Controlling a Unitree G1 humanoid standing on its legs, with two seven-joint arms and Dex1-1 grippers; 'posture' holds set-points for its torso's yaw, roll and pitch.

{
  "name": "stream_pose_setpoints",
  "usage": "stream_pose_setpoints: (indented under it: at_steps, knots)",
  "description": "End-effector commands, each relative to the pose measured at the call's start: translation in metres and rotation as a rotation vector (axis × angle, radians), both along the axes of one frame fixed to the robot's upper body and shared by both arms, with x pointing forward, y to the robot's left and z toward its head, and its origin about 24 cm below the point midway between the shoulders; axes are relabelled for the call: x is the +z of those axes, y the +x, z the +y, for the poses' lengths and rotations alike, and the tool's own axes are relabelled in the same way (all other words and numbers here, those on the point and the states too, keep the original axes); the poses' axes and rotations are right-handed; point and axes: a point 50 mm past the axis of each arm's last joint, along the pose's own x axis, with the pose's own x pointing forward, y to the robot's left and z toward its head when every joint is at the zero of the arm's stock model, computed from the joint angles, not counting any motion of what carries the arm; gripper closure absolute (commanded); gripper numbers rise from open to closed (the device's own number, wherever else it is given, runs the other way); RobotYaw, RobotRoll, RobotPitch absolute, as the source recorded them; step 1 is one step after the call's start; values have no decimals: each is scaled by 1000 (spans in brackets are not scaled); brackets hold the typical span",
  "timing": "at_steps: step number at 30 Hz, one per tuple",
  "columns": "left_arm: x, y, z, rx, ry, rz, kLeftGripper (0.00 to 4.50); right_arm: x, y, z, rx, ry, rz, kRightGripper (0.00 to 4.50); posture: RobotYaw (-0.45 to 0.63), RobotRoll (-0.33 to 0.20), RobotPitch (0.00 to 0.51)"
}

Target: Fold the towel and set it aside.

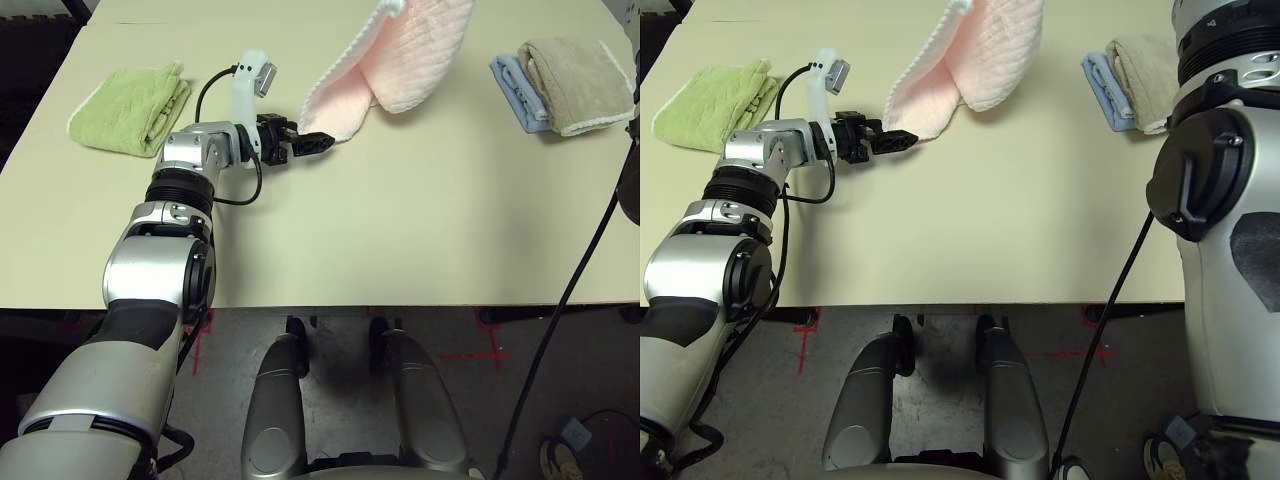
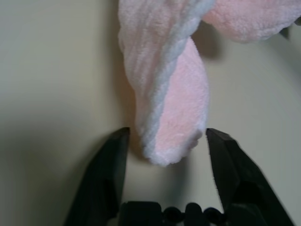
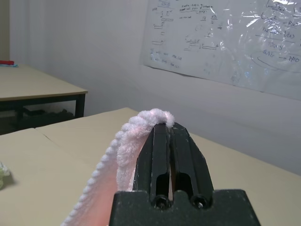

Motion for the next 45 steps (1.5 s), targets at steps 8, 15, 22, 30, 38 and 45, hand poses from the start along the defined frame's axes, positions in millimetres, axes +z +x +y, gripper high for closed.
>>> stream_pose_setpoints:
  at_steps: [8, 15, 22, 30, 38, 45]
  knots:
    - [-6, 1, 9, 55, 2, 16, 4478, -4, 0, -7, -10, 7, 6, 4500, -19, 0, 314]
    - [19, 2, 26, 132, -27, -75, 4478, -26, 7, -28, -63, 45, 77, 4500, -21, 0, 319]
    - [97, -17, 95, 310, 171, -381, 4478, -84, 14, -74, -162, 81, 249, 4500, -19, 0, 330]
    - [117, -34, 115, 297, 216, -415, 4478, -140, 14, -94, -137, 56, 457, 4500, 5, 0, 346]
    - [114, -49, 120, 180, 185, -305, 4478, -141, -15, -105, 317, 129, 710, 4500, 10, 0, 349]
    - [108, -62, 118, 53, 156, -203, 4478, -161, -36, -117, 378, -16, 950, 4500, 11, 0, 351]
